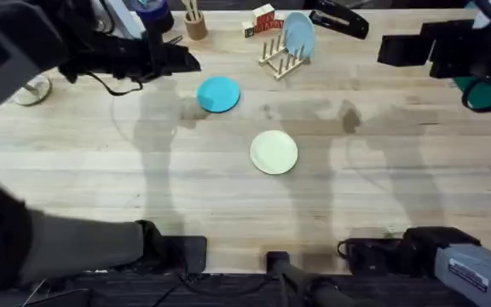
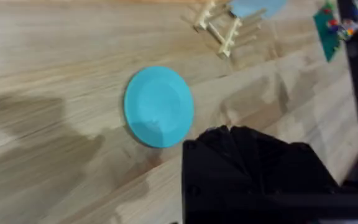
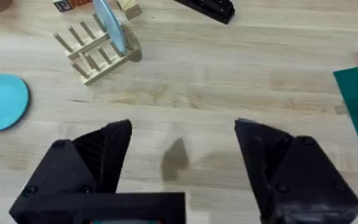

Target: Pick up the plates from the table one by one and place each into a slot on the dish rack.

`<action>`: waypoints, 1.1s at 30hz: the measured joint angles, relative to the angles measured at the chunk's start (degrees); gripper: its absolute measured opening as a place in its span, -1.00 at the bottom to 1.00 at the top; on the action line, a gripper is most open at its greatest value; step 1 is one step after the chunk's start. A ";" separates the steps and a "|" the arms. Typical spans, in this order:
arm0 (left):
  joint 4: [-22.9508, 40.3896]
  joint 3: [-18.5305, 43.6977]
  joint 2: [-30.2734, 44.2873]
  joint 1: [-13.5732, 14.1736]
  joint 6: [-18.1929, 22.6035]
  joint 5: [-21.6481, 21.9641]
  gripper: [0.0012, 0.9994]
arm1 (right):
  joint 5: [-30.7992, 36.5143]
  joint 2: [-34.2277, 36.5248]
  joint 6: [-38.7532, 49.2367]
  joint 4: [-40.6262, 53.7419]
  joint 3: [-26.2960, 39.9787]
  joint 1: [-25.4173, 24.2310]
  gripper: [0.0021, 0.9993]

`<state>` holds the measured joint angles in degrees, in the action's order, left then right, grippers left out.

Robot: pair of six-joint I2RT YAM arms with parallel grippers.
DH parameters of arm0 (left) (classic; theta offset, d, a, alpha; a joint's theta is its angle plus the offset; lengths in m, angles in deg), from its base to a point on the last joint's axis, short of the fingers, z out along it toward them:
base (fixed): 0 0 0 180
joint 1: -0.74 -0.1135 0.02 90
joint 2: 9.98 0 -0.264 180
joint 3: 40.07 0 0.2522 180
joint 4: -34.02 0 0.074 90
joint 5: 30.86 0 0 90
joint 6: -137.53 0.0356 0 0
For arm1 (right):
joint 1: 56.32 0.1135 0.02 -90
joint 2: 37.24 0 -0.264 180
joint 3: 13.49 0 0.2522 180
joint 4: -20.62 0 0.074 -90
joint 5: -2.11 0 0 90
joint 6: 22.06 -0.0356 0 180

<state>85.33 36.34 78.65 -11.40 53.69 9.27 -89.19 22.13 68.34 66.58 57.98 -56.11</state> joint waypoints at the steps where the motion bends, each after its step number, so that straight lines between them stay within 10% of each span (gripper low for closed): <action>1: -0.33 0.00 1.43 0.04 0.36 -0.99 -0.92 | 0.00 0.00 0.00 0.00 0.00 0.00 0.99; 33: -9.33 0.04 23.25 -0.05 2.91 -4.60 -0.92 | 0.00 0.00 0.00 0.00 0.00 0.00 0.99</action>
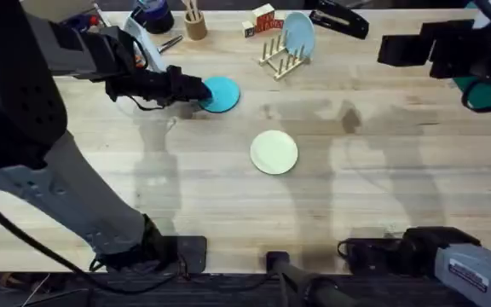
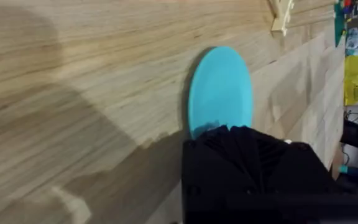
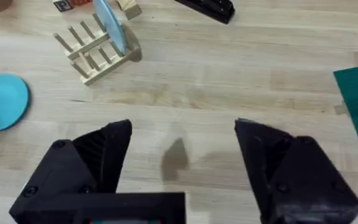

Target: Pick up the plates from the table one by one and place each into a slot on the dish rack.

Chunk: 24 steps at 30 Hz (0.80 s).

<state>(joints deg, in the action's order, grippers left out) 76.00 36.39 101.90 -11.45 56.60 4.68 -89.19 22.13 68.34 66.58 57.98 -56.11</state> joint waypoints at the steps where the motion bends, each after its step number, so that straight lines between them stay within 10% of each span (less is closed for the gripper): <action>1: -0.18 0.04 0.30 -0.09 -0.01 -0.34 -0.92 | 0.00 0.00 0.00 0.00 0.00 0.00 0.99; 24: -1.17 1.66 5.12 -1.56 0.10 -6.83 -0.93 | 0.00 0.00 -1.41 0.00 0.00 0.00 0.99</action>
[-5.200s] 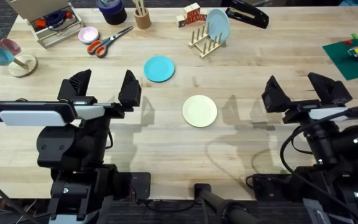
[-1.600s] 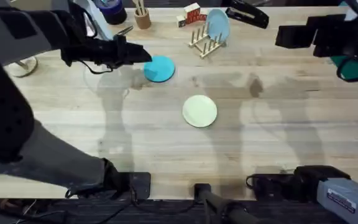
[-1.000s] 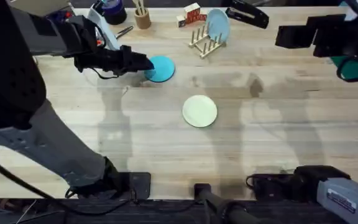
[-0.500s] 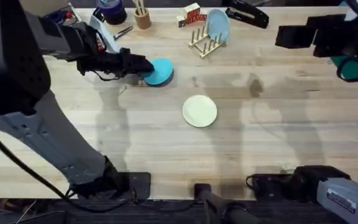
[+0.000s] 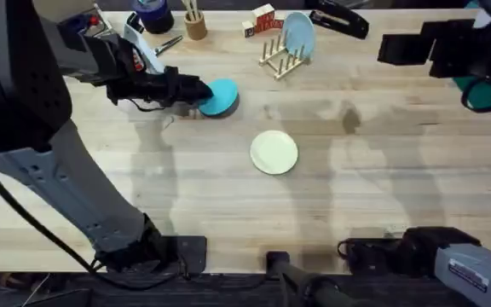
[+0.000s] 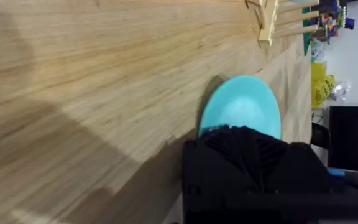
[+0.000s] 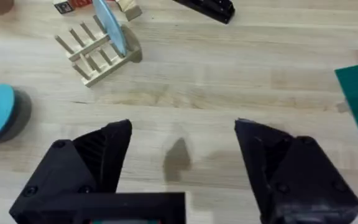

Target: Pick up the plates from the table one by one and place each into a slot on the dish rack.

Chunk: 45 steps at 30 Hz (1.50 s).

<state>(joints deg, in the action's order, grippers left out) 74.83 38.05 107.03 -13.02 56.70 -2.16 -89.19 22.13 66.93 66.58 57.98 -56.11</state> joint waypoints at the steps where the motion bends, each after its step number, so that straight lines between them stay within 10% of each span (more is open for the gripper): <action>1: 0.21 0.00 0.00 0.00 0.23 0.02 -0.93 | 0.00 0.00 -0.76 0.01 0.00 0.00 0.99; 18: 2.56 0.04 0.00 0.00 2.47 -0.26 -0.93 | -18.26 7.08 -17.50 -0.29 0.22 1.91 0.99; 45: 2.56 0.04 0.00 0.00 2.47 -0.26 -0.93 | -19.03 39.26 -45.97 -35.66 0.31 27.04 0.94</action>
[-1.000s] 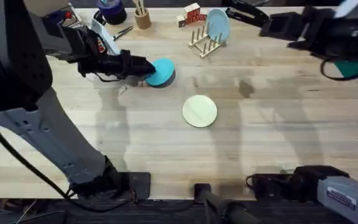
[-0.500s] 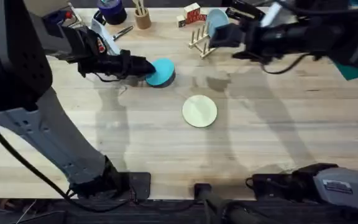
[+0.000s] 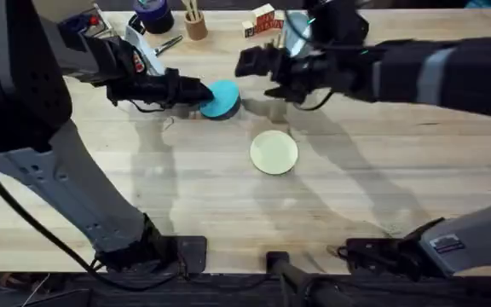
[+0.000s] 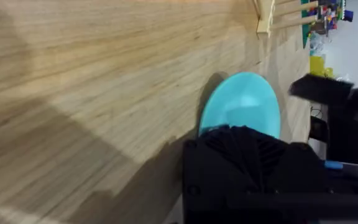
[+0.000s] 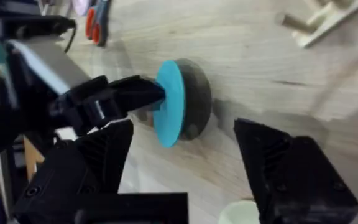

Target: Pick up the plates from the table one by one and place each into a slot on the dish rack.

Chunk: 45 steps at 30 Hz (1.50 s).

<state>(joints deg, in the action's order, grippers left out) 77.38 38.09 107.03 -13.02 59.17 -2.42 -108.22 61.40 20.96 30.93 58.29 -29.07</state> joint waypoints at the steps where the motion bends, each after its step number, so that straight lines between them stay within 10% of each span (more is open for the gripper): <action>1: 0.00 0.00 0.00 0.00 0.00 0.00 -0.93 | 1.03 0.89 -1.73 -0.79 0.00 0.94 0.94; 29: 0.02 0.00 0.00 0.00 0.22 0.00 -0.93 | 17.76 9.76 -23.37 -11.10 2.67 11.32 0.86; 45: 0.02 0.00 0.00 0.00 0.22 0.00 -0.93 | 18.25 11.56 -23.74 -10.85 3.96 12.96 -0.14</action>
<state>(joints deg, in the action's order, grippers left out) 77.40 38.09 107.03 -13.02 59.39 -2.42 -89.97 72.96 -2.78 20.08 62.24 -16.11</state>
